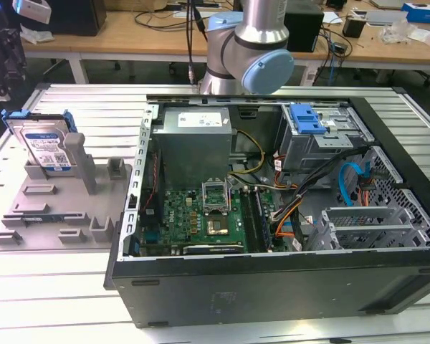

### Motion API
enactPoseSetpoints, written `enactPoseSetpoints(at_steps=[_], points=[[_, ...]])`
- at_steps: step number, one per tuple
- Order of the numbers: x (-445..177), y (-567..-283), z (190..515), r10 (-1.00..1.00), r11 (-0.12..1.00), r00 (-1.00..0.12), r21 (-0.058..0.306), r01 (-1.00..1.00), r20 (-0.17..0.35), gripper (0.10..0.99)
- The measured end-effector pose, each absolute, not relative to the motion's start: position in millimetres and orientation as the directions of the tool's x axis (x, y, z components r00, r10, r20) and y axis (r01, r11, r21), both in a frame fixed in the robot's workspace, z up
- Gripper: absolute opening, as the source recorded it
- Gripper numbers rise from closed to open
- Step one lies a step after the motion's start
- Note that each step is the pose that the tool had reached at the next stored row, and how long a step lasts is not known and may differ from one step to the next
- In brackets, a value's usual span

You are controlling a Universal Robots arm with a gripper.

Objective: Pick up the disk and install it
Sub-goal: 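Pick up the disk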

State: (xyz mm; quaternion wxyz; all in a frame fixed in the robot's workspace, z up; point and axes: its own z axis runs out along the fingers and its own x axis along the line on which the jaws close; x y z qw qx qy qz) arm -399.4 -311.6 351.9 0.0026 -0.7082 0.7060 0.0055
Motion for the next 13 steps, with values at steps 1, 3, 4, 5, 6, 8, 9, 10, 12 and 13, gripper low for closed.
enactPoseSetpoints(at_steps=[1,3,4,5,6,8,9,10,12,13], points=[[-399.6,-311.6,350.2,-1.000,-0.004,0.004,0.004,-1.000,-0.011,0.498],[-399.8,-311.6,348.1,-1.000,-0.006,0.006,0.004,-1.000,-0.011,0.498],[-400.0,-311.6,346.8,-1.000,-0.008,0.007,0.004,-1.000,-0.011,0.498],[-400.1,-311.6,346.2,-1.000,-0.008,0.008,0.004,-1.000,-0.011,0.498],[-400.2,-311.6,345.6,-1.000,-0.009,0.009,0.004,-1.000,-0.011,0.498],[-400.5,-311.9,343.9,-1.000,-0.011,0.011,0.004,-1.000,-0.011,0.498],[-400.5,-312.2,343.6,-1.000,-0.012,0.012,0.004,-1.000,-0.011,0.498],[-400.6,-312.6,343.2,-1.000,-0.013,0.013,0.004,-1.000,-0.012,0.498],[-400.7,-314.0,342.4,-1.000,-0.013,0.013,0.004,-1.000,-0.011,0.498],[-400.8,-314.8,342.2,-1.000,-0.013,0.013,0.004,-1.000,-0.011,0.498]])
